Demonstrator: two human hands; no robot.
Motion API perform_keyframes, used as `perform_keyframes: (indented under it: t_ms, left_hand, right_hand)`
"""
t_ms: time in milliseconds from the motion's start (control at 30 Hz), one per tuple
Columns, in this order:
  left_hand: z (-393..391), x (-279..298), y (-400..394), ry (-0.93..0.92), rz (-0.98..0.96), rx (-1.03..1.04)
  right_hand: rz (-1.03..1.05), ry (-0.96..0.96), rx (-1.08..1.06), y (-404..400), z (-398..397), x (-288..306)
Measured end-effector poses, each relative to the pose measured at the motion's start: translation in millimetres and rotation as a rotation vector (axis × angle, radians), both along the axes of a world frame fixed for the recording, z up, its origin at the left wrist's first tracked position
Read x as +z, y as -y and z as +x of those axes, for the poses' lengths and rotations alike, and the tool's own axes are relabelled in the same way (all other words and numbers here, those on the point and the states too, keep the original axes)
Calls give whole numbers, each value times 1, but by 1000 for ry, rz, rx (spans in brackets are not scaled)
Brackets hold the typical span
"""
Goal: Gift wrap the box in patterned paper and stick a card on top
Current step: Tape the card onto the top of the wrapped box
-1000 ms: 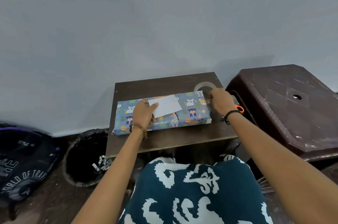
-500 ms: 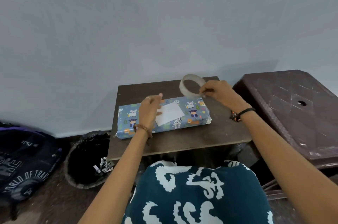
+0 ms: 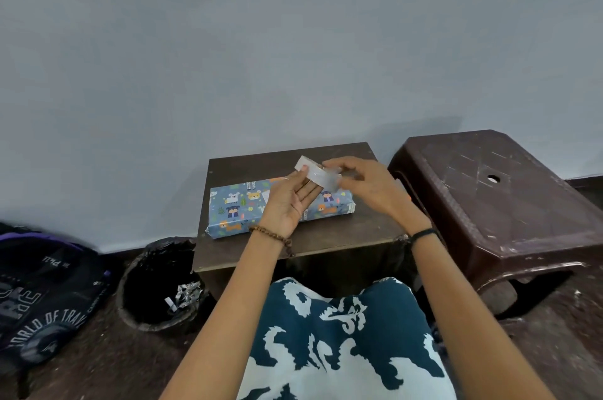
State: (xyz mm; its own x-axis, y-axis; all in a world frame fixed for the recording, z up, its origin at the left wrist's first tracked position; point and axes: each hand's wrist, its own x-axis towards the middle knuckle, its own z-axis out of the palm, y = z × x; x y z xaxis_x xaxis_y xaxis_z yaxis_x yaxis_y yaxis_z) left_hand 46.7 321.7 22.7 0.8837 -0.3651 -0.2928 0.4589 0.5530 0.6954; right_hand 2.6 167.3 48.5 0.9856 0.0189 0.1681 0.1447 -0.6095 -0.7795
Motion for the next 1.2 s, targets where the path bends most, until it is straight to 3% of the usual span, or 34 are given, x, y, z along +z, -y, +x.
perform_keyframes:
  t_ms: [200,367,467,567,800,1000,1100,1200]
  left_hand:
    - [-15,6,11,-17,-35,0]
    - [-21,9,25,-42,-54,44]
    - [-20,4,36,-81,17,81]
    - [-24,-4,60,-5,124,-13]
    - [-26,-52,126,-20,325,-229]
    - [-15,-82,146,-42,401,-115]
    - [-12,-92,143,86,635,-103]
    - [-14,-97,134,459,1084,-140]
  right_hand:
    - [125,111,-240,-8,-12,-9]
    - [47,186,-269,-8,-28,-7]
    - [175,262,-273,-6,-42,-3]
    - [311,295,-396,7,-52,-3]
    - [407,140,-627,52,-53,-45]
    - [455,-51,-759,65,-45,-93]
    - [478,-77,-772,61,-39,-106]
    - [567,-107,-742,57,-35,-111]
